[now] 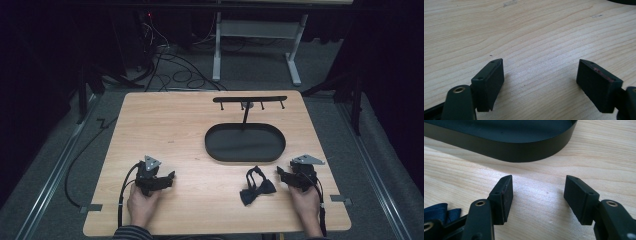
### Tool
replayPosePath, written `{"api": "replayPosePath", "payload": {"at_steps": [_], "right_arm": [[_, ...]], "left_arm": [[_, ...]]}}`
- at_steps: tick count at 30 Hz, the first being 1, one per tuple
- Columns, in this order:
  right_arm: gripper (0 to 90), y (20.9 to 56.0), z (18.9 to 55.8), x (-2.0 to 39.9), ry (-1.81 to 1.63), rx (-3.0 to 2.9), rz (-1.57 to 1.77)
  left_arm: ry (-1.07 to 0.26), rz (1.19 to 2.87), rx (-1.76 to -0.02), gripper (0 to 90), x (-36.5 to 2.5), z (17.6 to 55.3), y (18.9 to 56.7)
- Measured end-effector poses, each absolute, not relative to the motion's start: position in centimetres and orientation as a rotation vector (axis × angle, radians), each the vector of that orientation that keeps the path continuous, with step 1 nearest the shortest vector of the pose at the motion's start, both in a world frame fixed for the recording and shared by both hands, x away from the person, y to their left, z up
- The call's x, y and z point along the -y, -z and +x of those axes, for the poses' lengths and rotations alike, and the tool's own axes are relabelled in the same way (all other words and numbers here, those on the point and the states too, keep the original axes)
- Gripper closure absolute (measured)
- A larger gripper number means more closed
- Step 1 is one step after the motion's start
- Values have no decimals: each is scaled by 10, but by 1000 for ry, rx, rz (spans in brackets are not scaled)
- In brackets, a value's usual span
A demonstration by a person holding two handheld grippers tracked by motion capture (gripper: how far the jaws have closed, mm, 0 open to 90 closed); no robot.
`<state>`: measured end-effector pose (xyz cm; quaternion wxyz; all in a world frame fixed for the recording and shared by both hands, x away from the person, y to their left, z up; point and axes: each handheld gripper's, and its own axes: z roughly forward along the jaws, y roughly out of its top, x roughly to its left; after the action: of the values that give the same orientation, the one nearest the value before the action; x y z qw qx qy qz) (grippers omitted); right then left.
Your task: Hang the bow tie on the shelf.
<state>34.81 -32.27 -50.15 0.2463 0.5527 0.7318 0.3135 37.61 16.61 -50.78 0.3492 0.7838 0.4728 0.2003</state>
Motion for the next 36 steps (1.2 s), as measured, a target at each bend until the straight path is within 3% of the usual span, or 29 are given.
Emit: {"api": "replayPosePath", "payload": {"at_steps": [36], "right_arm": [[437, 501, 348, 325, -878, -1990, 1527]], "left_arm": [[-516, 2029, -1227, 226, -166, 376, 508]]}}
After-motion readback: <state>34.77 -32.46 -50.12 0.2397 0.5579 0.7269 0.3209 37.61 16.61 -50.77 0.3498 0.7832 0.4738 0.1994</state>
